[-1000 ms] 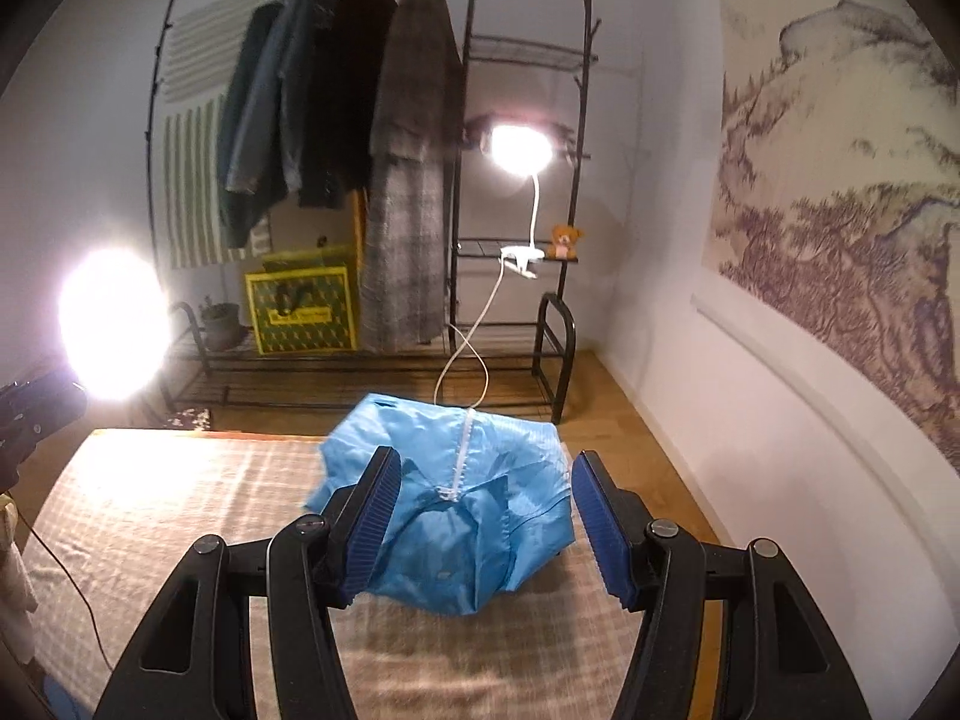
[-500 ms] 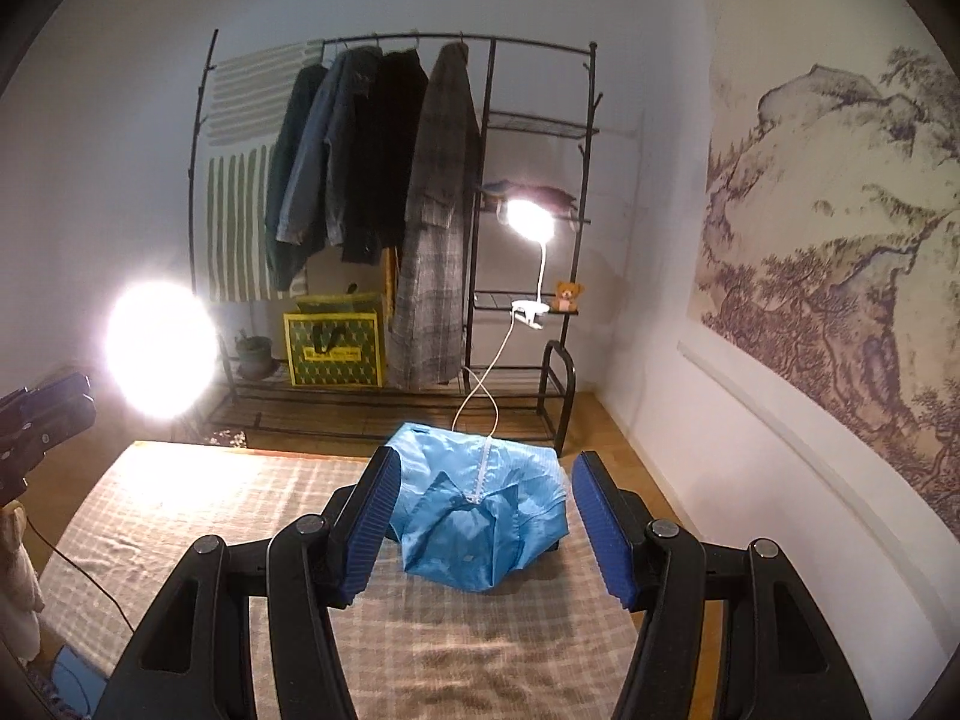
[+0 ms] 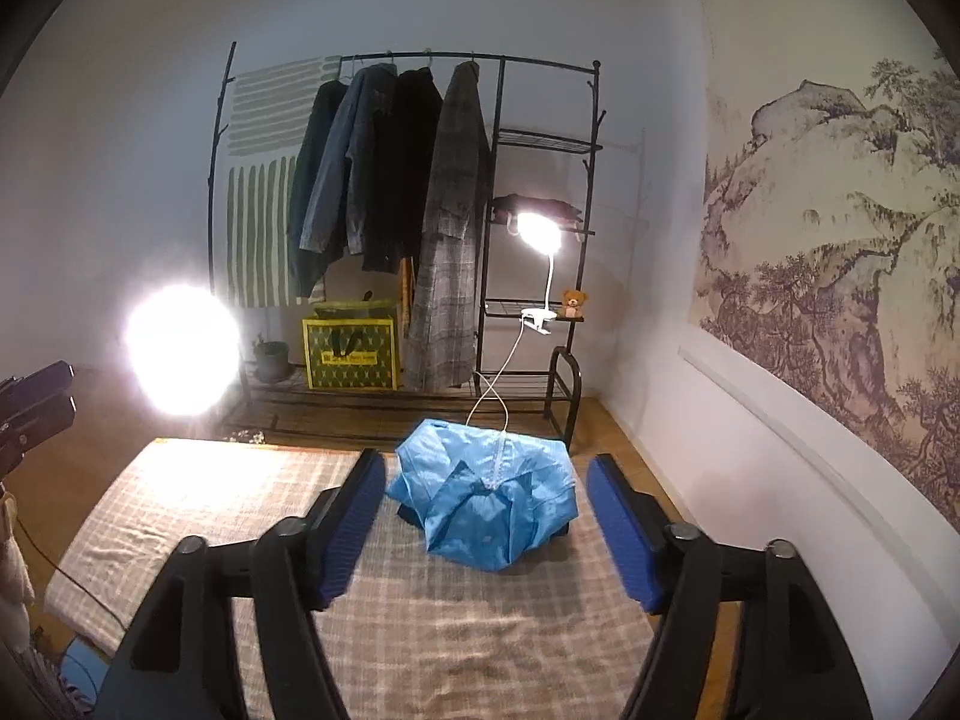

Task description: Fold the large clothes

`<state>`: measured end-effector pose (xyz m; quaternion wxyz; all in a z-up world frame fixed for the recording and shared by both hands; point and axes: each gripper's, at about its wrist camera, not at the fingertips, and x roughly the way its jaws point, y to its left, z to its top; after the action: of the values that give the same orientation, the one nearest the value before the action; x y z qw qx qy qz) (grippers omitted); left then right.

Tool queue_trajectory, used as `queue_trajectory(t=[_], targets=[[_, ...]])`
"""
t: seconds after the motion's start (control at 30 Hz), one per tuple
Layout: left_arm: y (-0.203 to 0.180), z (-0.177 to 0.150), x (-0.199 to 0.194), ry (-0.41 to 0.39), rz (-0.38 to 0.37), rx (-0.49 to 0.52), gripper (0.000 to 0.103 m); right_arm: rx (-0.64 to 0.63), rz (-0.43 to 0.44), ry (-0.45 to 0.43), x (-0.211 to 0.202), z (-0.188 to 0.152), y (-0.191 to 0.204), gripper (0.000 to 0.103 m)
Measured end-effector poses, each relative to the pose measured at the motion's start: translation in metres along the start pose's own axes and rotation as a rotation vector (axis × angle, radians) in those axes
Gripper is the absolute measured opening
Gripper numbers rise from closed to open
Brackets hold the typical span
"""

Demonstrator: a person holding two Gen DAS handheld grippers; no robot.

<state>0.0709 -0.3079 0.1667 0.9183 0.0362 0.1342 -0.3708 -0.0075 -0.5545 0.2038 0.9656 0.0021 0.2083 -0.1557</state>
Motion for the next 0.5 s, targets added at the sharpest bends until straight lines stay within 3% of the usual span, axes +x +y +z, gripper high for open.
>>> queue_trajectory(t=[0.23, 0.5], targets=[[0.008, -0.044, 0.008, 0.049, 0.004, -0.005, 0.08, 0.003, -0.017, 0.02, 0.01, -0.041, 0.027, 0.103], [0.023, -0.092, 0.034, 0.122, 0.025, -0.026, 0.097, 0.017, -0.08, 0.07, 0.049, -0.086, 0.046, 0.103]])
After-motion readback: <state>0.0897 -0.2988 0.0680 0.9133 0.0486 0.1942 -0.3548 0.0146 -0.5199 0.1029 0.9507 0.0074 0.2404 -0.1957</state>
